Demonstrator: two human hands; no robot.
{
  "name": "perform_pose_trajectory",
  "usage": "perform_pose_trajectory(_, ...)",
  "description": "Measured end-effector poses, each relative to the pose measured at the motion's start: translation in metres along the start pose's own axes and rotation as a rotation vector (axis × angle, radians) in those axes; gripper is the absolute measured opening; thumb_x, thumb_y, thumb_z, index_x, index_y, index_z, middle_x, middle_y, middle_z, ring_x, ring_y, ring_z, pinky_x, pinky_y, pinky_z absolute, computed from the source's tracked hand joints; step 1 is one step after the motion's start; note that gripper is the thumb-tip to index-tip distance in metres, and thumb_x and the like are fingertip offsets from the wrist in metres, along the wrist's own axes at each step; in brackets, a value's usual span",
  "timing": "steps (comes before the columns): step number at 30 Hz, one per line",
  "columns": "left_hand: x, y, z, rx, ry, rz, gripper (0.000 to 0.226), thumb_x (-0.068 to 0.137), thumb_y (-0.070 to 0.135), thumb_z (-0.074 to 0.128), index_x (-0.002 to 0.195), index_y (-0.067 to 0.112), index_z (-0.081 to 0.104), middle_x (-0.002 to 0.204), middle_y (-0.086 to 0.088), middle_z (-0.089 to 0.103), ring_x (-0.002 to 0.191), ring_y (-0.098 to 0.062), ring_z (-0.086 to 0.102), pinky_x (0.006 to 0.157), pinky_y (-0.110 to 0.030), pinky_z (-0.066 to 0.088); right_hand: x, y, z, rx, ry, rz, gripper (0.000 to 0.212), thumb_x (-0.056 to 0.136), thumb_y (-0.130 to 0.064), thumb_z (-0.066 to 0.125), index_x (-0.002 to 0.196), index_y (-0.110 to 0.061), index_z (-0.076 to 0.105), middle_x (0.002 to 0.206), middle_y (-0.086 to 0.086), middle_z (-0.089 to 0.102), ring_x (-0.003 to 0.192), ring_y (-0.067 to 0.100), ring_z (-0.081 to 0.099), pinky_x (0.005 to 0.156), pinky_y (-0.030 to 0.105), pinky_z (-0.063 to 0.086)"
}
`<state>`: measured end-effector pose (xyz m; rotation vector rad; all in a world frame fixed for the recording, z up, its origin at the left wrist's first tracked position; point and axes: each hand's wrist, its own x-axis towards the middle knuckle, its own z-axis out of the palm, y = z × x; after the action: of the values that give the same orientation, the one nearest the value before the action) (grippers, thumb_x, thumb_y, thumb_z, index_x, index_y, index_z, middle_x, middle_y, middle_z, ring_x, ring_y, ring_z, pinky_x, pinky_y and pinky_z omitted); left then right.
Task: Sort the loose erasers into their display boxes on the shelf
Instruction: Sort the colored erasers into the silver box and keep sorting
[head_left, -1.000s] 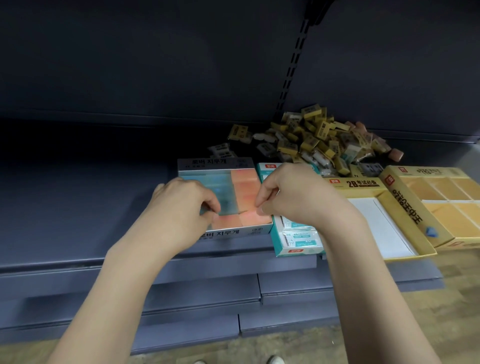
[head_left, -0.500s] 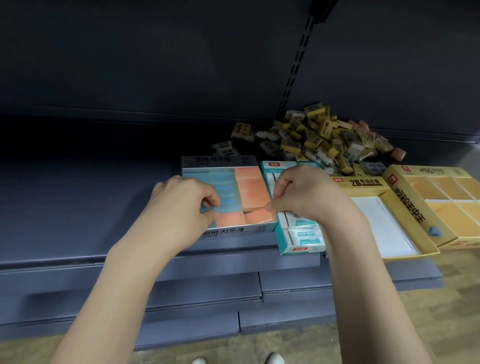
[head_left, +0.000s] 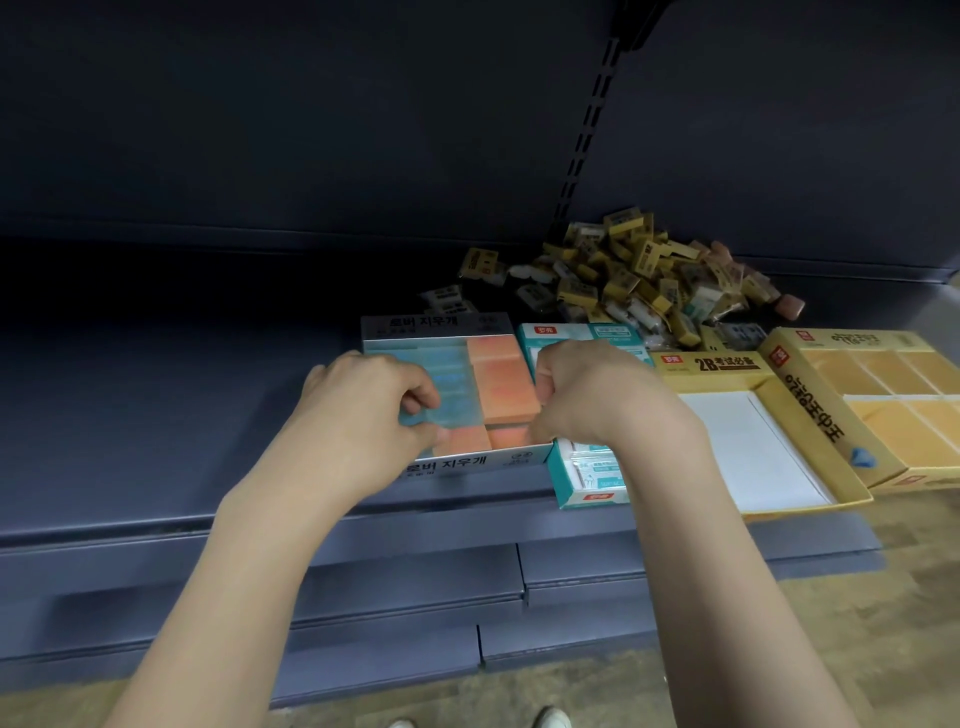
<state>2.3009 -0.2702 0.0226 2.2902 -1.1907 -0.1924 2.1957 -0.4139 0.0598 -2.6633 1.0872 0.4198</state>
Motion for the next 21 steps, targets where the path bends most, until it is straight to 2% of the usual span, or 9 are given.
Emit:
perform_pose_trajectory(2,0.002,0.002,0.000,0.011,-0.004,0.002,0.016,0.076,0.035,0.073,0.084,0.034,0.060,0.074,0.022,0.051,0.086,-0.006,0.044,0.092,-0.029,0.037,0.000,0.001,-0.001,0.002,-0.010,-0.027,0.026,0.075,-0.019,0.069,0.097,-0.015,0.055,0.099,0.002,0.057,0.093,0.023,0.057,0.069,0.028,0.042)
perform_pose_trajectory(5,0.007,0.007,0.000,0.004,-0.004,0.024,0.011,0.078,0.036,0.070,0.083,0.034,0.060,0.077,0.020,0.055,0.086,-0.007,0.046,0.093,-0.031,0.038,0.002,0.008,-0.004,0.077,0.014,-0.091,0.028,0.074,-0.029,0.072,0.094,-0.015,0.059,0.091,0.002,0.059,0.087,0.021,0.058,0.067,0.028,0.044)
perform_pose_trajectory(8,0.014,0.016,0.000,0.008,-0.009,0.059,0.010,0.082,0.034,0.065,0.078,0.035,0.056,0.082,0.016,0.059,0.092,-0.013,0.050,0.093,-0.036,0.039,0.003,0.018,-0.005,0.255,0.216,-0.104,0.025,0.078,-0.041,0.067,0.085,-0.019,0.059,0.078,-0.003,0.059,0.080,0.019,0.057,0.059,0.026,0.042)
perform_pose_trajectory(10,0.020,0.025,0.003,0.026,-0.001,0.081,0.004,0.083,0.033,0.064,0.080,0.033,0.062,0.085,0.013,0.060,0.096,-0.017,0.052,0.094,-0.037,0.039,0.006,0.031,-0.005,0.269,0.344,-0.085,0.019,0.083,-0.043,0.062,0.083,-0.025,0.056,0.087,-0.001,0.061,0.087,0.022,0.058,0.063,0.028,0.044)
perform_pose_trajectory(13,0.029,0.041,0.012,0.055,0.006,0.108,0.008,0.084,0.031,0.064,0.088,0.027,0.068,0.086,0.011,0.060,0.097,-0.019,0.054,0.094,-0.037,0.040,0.012,0.057,-0.006,0.224,0.376,-0.059,0.007,0.088,-0.033,0.055,0.082,-0.032,0.053,0.102,0.004,0.063,0.095,0.028,0.058,0.077,0.034,0.050)
perform_pose_trajectory(18,0.048,0.082,0.035,0.053,0.033,0.139,0.009,0.082,0.027,0.065,0.087,0.022,0.070,0.091,0.006,0.064,0.095,-0.020,0.057,0.089,-0.035,0.042,0.015,0.119,-0.015,0.136,0.429,-0.043,0.019,0.087,-0.020,0.050,0.092,-0.032,0.063,0.103,0.002,0.065,0.094,0.029,0.060,0.075,0.033,0.050)
perform_pose_trajectory(21,0.066,0.112,0.047,0.014,0.035,0.171,0.009,0.083,0.023,0.063,0.087,0.021,0.071,0.090,0.006,0.065,0.094,-0.021,0.059,0.086,-0.037,0.045,0.019,0.163,-0.031,0.041,0.446,-0.138,0.024,0.089,-0.019,0.051,0.100,-0.034,0.065,0.110,0.001,0.066,0.105,0.028,0.058,0.081,0.033,0.046)
